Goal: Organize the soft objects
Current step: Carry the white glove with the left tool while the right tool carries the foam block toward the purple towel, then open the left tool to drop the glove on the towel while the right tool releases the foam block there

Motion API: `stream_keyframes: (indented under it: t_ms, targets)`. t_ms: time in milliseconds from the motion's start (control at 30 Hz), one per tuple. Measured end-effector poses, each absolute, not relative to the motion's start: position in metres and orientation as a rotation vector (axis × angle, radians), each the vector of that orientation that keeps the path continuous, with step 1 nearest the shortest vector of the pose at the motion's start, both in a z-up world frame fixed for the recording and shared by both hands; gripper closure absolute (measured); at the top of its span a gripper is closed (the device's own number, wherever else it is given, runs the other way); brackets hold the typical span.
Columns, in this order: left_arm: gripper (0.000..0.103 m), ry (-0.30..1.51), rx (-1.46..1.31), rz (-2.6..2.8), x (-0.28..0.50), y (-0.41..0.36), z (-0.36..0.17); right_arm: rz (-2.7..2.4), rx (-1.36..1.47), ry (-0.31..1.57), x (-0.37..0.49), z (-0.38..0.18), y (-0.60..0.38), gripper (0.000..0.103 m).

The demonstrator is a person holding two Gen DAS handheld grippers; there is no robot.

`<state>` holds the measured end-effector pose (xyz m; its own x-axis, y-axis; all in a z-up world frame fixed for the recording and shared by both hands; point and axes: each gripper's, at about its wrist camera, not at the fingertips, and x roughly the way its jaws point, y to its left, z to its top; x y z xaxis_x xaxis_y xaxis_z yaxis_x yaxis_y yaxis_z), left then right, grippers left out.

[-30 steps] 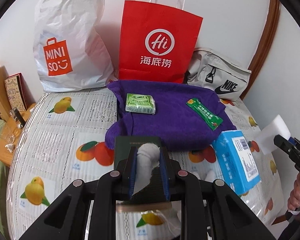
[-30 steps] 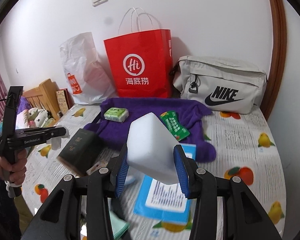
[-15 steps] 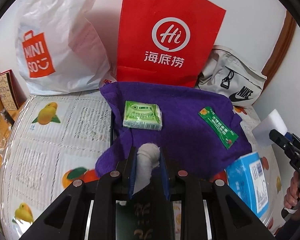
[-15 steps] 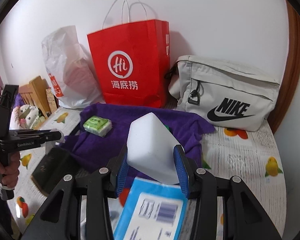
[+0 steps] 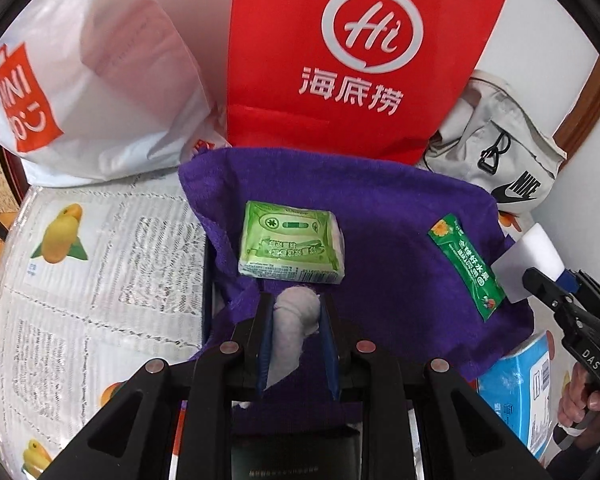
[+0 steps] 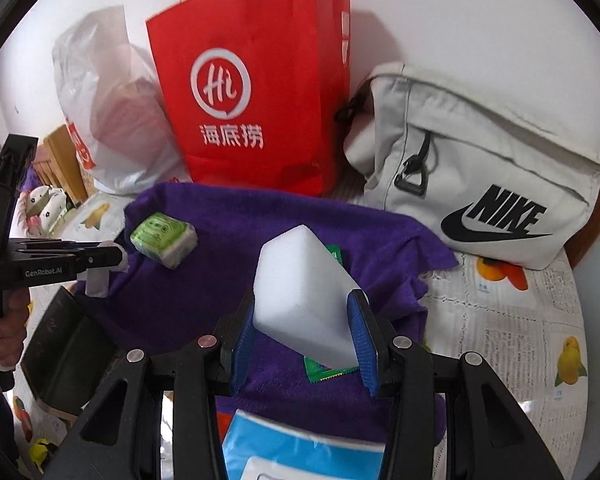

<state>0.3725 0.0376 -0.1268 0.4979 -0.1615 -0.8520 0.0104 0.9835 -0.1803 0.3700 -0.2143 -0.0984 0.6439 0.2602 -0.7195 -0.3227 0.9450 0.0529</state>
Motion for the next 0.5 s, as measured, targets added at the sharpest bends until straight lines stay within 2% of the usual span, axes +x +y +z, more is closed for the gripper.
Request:
stream_keyframes:
  t_ms: [300, 500]
  targets:
    - [0.079, 1.096, -0.152, -0.097, 0.384, 0.033, -0.143, 0.314, -0.114, 0.881, 0.393, -0.118, -0.209, 0.058]
    - [0.078, 1.114, -0.156, -0.099, 0.386, 0.033, -0.148, 0.322, -0.128, 0.885, 0.394, -0.121, -0.205, 0.053]
